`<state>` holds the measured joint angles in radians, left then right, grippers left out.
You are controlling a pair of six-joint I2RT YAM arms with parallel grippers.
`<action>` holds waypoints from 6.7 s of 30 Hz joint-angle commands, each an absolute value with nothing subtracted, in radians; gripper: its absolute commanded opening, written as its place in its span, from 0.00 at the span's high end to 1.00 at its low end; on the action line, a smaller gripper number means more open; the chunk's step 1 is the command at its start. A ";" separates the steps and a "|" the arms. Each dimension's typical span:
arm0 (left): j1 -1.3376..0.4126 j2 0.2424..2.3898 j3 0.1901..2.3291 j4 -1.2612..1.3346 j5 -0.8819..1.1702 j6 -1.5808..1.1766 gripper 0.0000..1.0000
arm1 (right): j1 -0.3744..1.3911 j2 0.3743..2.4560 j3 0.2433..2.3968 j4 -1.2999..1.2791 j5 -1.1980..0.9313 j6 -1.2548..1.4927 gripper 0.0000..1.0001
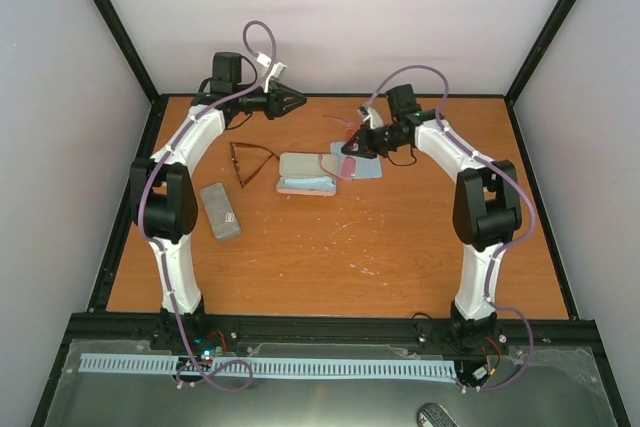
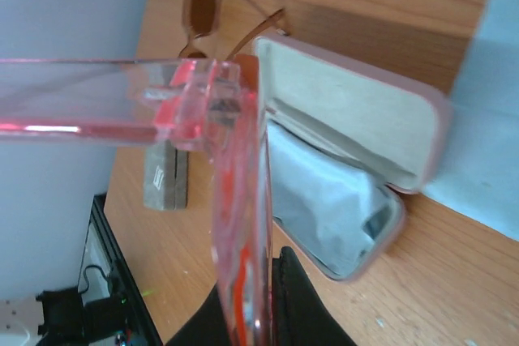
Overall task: Organize the sunglasses
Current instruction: Pick up the sunglasses from the center of the board, then fold the sunglasses, then adjust the sunglasses case at the center of the board.
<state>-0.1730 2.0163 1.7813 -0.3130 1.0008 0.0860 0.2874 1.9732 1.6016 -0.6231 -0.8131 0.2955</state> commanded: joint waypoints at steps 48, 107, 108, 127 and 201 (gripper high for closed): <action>-0.204 1.829 1.523 -0.411 0.936 0.264 0.85 | 0.269 2.234 2.066 -0.756 -0.802 0.292 0.97; -0.131 2.462 2.218 -0.742 0.566 0.536 0.82 | 0.419 2.218 1.899 -0.747 -0.822 0.461 0.97; -0.137 2.453 2.195 -0.739 0.563 0.544 0.82 | 0.419 2.218 1.897 -0.747 -0.821 0.460 0.97; -0.193 2.300 1.852 -0.724 0.524 0.623 0.83 | 0.419 2.203 1.833 -0.758 -0.804 0.437 0.97; -0.240 2.021 1.414 -0.532 0.705 0.421 0.85 | 0.505 2.180 1.506 -0.368 -0.597 0.897 0.77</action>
<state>-0.2367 2.0579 1.4105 -0.5465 0.6785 0.4248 0.5022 2.2108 1.4647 -0.2325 -0.6807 0.9581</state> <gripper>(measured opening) 0.146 0.229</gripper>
